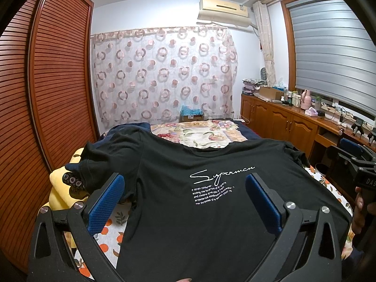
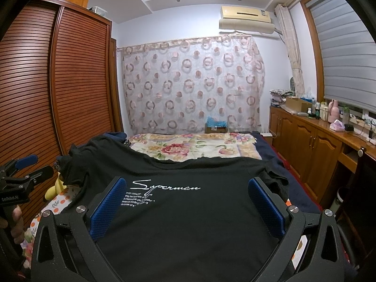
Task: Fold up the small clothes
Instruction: 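Hold the black T-shirt up by its shoulders with both grippers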
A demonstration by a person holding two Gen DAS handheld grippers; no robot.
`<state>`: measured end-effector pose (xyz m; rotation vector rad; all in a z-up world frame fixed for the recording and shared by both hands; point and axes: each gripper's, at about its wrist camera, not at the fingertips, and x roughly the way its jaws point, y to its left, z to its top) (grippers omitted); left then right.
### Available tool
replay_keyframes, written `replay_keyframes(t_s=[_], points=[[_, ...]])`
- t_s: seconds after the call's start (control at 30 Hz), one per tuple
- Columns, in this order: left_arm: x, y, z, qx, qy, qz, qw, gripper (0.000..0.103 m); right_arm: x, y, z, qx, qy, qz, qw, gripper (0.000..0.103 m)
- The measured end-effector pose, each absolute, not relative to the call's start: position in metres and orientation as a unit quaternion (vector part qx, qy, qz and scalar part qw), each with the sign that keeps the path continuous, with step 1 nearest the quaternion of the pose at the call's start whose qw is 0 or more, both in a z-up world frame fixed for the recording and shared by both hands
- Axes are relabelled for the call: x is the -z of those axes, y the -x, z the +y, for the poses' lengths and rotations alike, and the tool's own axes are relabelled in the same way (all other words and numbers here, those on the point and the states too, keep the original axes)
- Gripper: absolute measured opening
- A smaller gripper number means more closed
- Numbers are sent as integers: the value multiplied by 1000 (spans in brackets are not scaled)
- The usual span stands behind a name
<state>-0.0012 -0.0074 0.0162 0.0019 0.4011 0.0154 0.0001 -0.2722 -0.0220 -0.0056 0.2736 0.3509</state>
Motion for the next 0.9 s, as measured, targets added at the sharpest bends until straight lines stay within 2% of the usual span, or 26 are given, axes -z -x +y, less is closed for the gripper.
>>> replay_keyframes(t_s=[0.9], points=[[-24,3,-5,-7,-2,195,981,103,22,0,-272,-174,3,136,975,103]])
